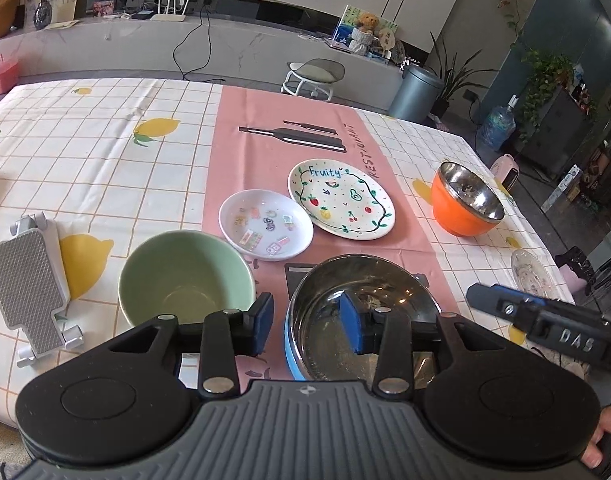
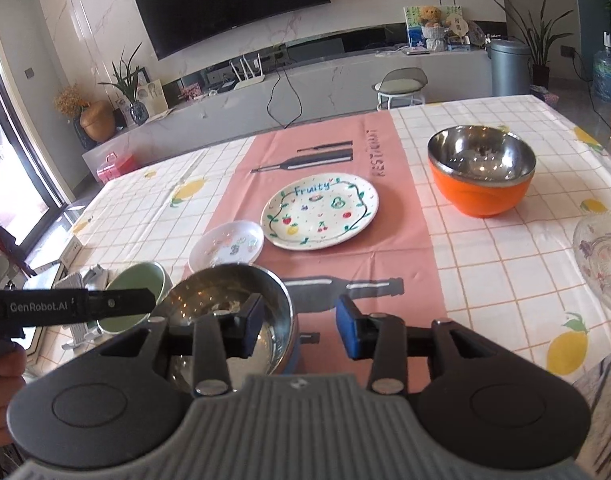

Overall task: Organize plates and bowls
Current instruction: 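Move both tools to the orange steel bowl rim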

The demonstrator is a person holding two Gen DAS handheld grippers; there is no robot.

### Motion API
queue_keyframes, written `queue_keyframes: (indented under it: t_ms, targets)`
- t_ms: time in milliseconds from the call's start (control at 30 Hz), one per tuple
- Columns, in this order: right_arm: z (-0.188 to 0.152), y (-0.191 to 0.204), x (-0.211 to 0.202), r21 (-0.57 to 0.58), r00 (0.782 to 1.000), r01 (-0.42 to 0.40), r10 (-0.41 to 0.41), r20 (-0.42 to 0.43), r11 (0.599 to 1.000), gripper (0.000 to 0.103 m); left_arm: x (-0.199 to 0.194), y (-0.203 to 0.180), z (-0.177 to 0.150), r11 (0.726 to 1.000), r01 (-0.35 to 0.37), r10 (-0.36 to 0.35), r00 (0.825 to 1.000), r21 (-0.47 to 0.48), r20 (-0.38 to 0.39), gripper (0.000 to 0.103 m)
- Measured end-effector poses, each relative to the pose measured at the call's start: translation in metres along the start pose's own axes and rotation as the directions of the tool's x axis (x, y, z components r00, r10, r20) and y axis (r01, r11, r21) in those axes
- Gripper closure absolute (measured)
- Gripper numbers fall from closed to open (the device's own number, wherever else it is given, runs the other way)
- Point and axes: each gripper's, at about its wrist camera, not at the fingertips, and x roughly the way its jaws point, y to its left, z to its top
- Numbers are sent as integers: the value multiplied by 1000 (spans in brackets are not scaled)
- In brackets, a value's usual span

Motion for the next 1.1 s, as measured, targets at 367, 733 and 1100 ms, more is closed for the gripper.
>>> queue_keyframes:
  t_ms: [367, 733, 1100]
  targets:
    - [73, -51, -49, -25, 974, 167, -161, 158, 986, 52, -29, -21, 32, 999, -39, 40, 998, -7, 54, 51]
    - [136, -101, -56, -33, 925, 330, -316, 209, 944, 34, -29, -81, 70, 985, -118, 112, 992, 126, 50, 50]
    - [177, -140, -33, -26, 924, 337, -325, 200, 941, 19, 1, -148, 107, 966, -57, 31, 994, 252, 108, 48]
